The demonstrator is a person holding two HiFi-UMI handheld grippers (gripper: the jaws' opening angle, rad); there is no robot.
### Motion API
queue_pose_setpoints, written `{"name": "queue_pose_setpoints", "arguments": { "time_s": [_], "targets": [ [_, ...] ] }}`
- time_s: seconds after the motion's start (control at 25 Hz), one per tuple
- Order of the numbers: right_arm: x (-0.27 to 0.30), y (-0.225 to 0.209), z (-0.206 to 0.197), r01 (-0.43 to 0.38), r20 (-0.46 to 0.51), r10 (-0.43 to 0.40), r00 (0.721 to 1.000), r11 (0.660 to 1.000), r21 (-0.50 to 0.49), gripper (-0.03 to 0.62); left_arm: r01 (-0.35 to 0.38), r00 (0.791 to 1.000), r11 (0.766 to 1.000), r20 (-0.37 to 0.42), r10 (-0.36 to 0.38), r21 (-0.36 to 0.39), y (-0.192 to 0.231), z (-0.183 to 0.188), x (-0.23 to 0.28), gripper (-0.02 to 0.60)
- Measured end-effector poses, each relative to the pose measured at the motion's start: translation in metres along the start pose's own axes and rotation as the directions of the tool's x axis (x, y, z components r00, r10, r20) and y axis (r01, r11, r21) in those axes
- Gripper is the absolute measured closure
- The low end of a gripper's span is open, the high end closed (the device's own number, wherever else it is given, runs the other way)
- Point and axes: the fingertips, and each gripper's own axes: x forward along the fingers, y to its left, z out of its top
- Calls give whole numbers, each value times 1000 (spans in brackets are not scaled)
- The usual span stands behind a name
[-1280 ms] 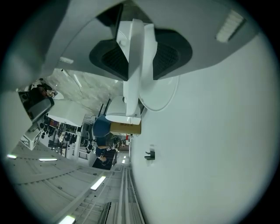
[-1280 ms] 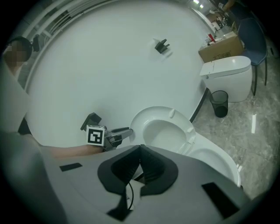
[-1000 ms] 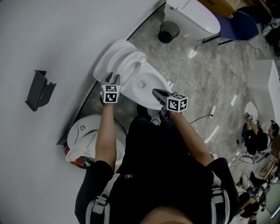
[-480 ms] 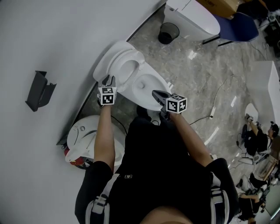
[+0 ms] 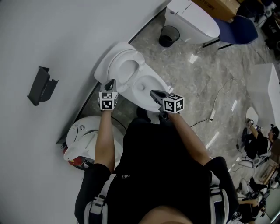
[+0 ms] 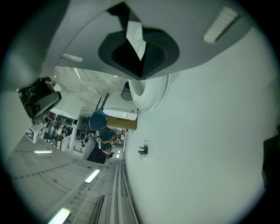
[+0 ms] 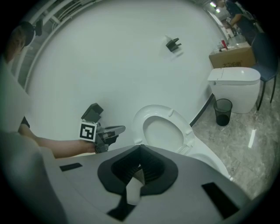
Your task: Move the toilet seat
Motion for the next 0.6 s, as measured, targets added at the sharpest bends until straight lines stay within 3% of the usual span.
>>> {"name": "queue_pose_setpoints", "arguments": {
  "time_s": [0.32, 0.6],
  "targets": [
    [-9, 13, -20, 30, -95, -52, 994, 975, -218, 592, 102, 993, 992, 74, -96, -78, -34, 6, -36, 583],
    [-23, 30, -14, 31, -77, -64, 995, 929, -368, 592, 134, 987, 990, 96, -129, -44, -68, 8, -63, 583]
  ]
}}
